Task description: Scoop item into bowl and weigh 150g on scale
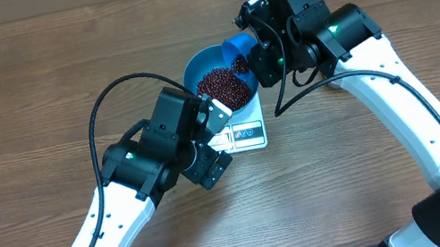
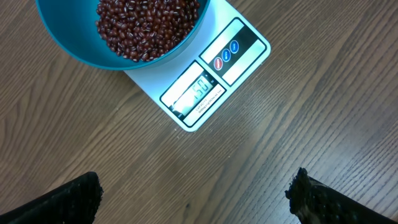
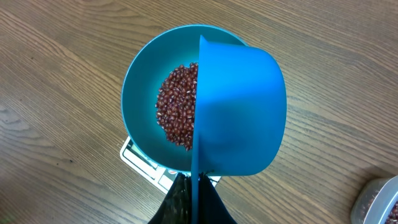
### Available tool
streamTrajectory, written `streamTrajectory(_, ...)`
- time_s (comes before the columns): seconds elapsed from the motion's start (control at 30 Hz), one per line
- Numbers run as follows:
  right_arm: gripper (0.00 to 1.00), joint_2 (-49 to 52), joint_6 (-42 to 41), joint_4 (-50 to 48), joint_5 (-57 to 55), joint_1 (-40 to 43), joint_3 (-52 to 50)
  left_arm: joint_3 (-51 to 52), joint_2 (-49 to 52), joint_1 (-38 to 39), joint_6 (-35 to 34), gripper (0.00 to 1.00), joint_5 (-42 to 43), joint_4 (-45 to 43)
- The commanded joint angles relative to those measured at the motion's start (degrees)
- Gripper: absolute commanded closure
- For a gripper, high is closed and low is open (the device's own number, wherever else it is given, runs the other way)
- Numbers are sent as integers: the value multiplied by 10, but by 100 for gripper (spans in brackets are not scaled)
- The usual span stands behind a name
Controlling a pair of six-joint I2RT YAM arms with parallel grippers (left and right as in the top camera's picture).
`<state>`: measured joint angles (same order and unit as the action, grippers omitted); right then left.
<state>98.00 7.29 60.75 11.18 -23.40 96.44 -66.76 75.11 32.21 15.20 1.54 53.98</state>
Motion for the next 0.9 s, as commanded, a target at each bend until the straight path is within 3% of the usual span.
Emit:
streamTrajectory(0.0, 96, 1, 2, -5, 5, -3, 19, 4, -2, -3, 9, 1, 9, -2)
streamTrajectory(0.37, 96, 1, 0, -5, 12, -3, 19, 4, -2, -3, 9, 0, 9, -2)
streamTrajectory(0.87, 96, 1, -74, -5, 155, 30, 19, 4, -2, -3, 9, 1, 9, -2)
